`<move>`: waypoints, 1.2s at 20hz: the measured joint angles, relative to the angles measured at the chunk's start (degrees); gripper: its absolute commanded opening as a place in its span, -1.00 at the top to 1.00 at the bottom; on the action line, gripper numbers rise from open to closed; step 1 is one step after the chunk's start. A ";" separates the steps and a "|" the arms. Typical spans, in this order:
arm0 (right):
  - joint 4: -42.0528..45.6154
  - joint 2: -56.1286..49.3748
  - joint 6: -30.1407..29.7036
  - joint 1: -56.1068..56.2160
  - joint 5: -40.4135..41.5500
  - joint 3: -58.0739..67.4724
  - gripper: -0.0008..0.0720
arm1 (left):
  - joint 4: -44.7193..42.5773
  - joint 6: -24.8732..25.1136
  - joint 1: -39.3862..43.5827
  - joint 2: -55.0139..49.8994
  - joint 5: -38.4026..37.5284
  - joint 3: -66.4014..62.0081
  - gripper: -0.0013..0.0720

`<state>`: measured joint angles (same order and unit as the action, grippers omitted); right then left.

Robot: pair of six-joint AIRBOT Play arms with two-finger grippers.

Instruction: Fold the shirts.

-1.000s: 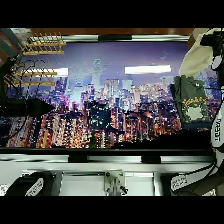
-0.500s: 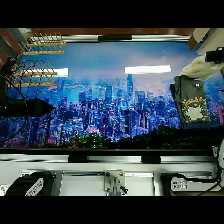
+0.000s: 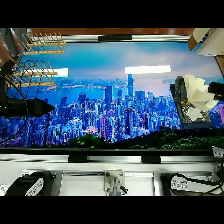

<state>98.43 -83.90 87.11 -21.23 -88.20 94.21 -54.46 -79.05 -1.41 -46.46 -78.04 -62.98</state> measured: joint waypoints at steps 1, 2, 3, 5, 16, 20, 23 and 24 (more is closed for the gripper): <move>-1.03 0.00 0.92 -0.59 -0.39 -1.81 0.80 | 0.00 0.11 0.00 0.00 0.00 0.00 0.87; -1.68 0.02 1.88 -1.14 -0.46 -3.80 0.80 | 0.00 0.15 0.00 0.00 0.00 0.00 0.87; -2.08 0.02 2.82 -1.70 -0.42 -5.70 0.69 | 0.00 0.20 0.00 0.00 0.00 0.00 0.87; -2.54 0.02 5.20 -2.82 0.50 -9.09 -0.49 | 0.00 0.24 0.00 0.00 0.00 0.00 0.87; 10.84 4.96 2.64 -6.78 -11.54 -0.81 -0.52 | -0.02 0.92 0.00 -1.38 0.00 0.00 0.88; 0.24 7.39 1.31 -5.16 -4.61 9.22 -0.52 | -1.27 2.62 0.44 -4.85 -0.02 -0.63 0.89; -11.39 7.96 4.31 2.21 5.62 12.04 -0.52 | -12.83 0.22 4.02 -11.02 -0.07 -3.93 0.88; -13.09 7.28 5.29 5.55 6.51 12.33 -0.52 | -18.45 -1.62 5.99 -13.46 -0.20 -5.60 0.88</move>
<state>85.34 -76.62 92.40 -15.68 -81.69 106.54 -72.90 -80.66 4.58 -59.92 -78.24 -68.58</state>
